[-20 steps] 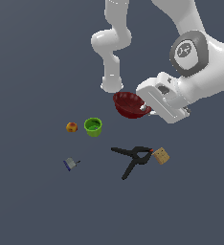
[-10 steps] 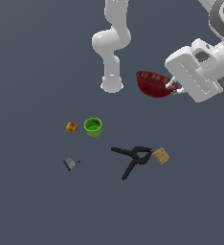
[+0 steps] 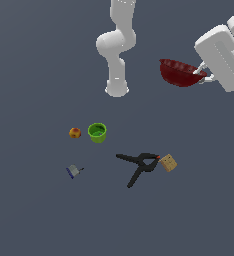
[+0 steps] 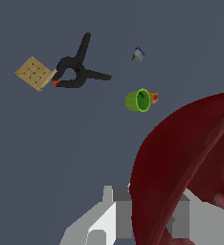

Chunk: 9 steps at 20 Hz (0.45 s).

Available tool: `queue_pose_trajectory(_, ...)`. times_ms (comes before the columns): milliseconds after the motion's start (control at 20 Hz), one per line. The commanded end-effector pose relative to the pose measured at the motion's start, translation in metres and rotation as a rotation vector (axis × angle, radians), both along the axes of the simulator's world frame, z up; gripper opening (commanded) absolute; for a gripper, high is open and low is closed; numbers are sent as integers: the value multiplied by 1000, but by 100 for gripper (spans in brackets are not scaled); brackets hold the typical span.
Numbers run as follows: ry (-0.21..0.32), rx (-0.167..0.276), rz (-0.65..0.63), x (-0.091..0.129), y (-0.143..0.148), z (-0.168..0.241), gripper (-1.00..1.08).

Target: Pick up a designated object from a clutter of objects.

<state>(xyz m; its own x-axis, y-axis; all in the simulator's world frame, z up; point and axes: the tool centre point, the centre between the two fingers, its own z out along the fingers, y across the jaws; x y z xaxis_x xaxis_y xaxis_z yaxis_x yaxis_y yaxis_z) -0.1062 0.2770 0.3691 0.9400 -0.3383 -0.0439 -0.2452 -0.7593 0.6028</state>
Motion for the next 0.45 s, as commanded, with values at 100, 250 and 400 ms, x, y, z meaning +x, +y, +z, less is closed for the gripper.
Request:
queue_pose_trajectory(100,-2,0,-2,-3,11,11,-100)
queue_pose_trajectory(250,-2,0,-3,-4,14,13,-100)
queue_pose_trajectory(400,-3,-1,-3,-4,15,14,-100)
